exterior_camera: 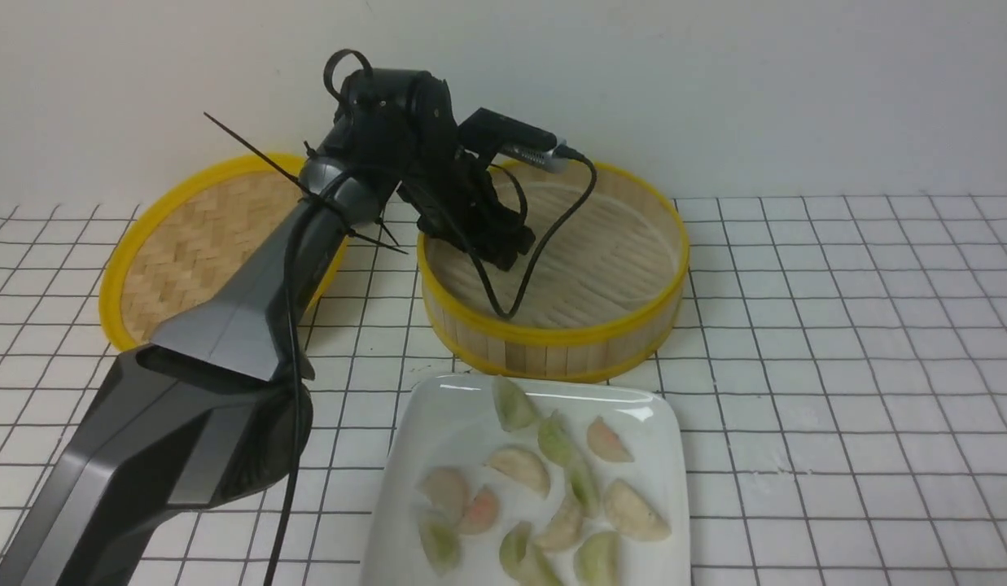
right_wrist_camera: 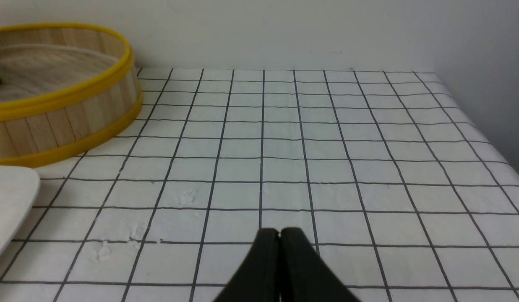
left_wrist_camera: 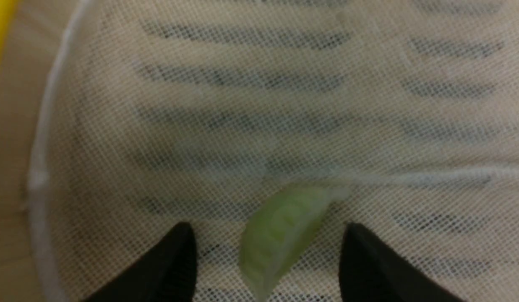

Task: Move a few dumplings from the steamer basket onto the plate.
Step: Use the left arm to grab a dumpling from the steamer, then use the left arm to put the dumpling into the plate

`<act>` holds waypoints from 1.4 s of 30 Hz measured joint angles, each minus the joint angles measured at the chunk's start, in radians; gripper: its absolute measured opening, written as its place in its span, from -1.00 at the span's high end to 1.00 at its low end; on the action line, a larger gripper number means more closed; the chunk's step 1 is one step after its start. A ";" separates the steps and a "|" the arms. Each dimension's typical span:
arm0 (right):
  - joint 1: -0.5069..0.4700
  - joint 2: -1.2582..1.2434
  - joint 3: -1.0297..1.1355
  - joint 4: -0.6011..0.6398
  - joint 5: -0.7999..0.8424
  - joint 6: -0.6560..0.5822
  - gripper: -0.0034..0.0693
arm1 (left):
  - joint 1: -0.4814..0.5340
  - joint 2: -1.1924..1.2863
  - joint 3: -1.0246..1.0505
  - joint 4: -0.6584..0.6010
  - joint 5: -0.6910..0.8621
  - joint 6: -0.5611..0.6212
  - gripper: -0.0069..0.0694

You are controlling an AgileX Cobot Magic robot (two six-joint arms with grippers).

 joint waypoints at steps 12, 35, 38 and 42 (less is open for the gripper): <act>0.000 0.000 0.000 0.000 0.000 0.000 0.95 | 0.000 -0.077 0.010 0.010 0.009 -0.035 0.49; 0.000 0.000 0.000 0.000 -0.001 0.001 0.95 | -0.056 -0.852 1.411 -0.123 -0.156 -0.044 0.49; 0.000 0.000 0.000 0.000 -0.001 0.001 0.95 | -0.090 -0.802 1.418 -0.105 -0.221 -0.025 0.49; 0.000 0.000 0.000 0.000 -0.001 0.001 0.95 | -0.120 -0.765 1.418 -0.047 -0.289 -0.036 0.38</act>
